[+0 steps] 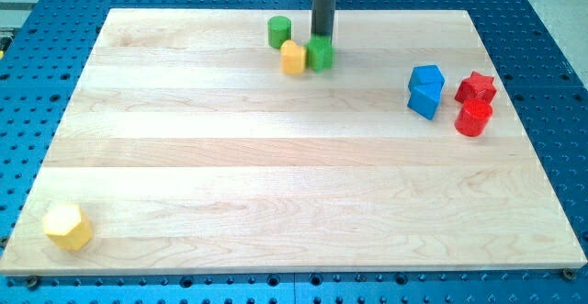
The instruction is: Push the heart into the hexagon
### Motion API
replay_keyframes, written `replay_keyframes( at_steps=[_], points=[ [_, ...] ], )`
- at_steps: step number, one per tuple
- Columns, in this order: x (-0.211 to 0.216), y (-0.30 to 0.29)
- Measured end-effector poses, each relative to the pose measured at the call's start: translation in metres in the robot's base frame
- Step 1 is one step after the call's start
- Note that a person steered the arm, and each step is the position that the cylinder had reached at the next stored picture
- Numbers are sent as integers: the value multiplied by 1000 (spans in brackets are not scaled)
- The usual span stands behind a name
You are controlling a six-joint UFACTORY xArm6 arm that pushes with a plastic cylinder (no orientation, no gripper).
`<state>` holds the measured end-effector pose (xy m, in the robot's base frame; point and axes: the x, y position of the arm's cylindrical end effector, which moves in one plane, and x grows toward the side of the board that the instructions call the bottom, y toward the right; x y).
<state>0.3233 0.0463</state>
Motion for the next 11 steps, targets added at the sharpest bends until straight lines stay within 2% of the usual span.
replay_keyframes(
  at_steps=[1, 2, 3, 4, 5, 8, 9, 11],
  points=[
    [87, 0],
    [106, 0],
    [105, 2],
    [42, 5],
    [11, 3],
    [9, -91],
    [-11, -108],
    [-18, -133]
  ],
)
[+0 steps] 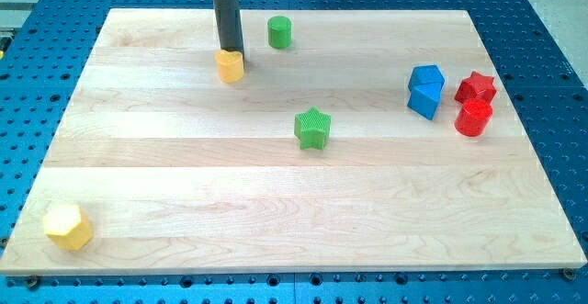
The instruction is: Push the heart into the hexagon
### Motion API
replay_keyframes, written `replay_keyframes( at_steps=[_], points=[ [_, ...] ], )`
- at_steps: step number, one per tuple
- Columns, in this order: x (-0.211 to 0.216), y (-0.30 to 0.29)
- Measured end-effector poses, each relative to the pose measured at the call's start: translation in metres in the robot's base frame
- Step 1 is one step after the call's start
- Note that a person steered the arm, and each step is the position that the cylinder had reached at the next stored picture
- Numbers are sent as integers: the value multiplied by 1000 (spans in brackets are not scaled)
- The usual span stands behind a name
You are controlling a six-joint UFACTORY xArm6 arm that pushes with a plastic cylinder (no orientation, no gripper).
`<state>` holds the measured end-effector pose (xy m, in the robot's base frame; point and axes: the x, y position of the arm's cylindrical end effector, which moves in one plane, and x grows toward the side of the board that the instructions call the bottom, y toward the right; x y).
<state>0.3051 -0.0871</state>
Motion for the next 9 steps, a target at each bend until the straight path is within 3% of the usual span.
replay_keyframes(
  at_steps=[5, 7, 9],
  points=[
    [108, -13],
    [199, -17],
    [182, 7]
  ],
)
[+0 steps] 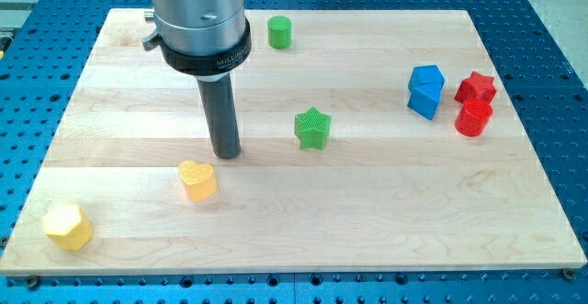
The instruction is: Push the heart into the hexagon
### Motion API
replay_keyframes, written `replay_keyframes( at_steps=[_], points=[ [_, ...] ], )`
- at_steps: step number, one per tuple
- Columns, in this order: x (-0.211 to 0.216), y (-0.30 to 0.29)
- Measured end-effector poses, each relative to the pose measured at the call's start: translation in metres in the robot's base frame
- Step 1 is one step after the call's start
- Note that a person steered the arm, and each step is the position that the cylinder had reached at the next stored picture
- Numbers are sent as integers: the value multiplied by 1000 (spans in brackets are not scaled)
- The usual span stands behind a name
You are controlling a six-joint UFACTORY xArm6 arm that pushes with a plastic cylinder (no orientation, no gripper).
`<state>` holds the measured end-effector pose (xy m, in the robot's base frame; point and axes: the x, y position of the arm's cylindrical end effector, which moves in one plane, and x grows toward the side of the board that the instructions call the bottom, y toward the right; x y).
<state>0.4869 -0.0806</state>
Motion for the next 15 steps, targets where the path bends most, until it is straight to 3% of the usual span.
replay_keyframes(
  at_steps=[1, 3, 5, 7, 10, 15],
  points=[
    [29, 1],
    [31, -63],
    [27, -33],
    [58, -15],
    [58, -85],
    [55, -118]
  ],
)
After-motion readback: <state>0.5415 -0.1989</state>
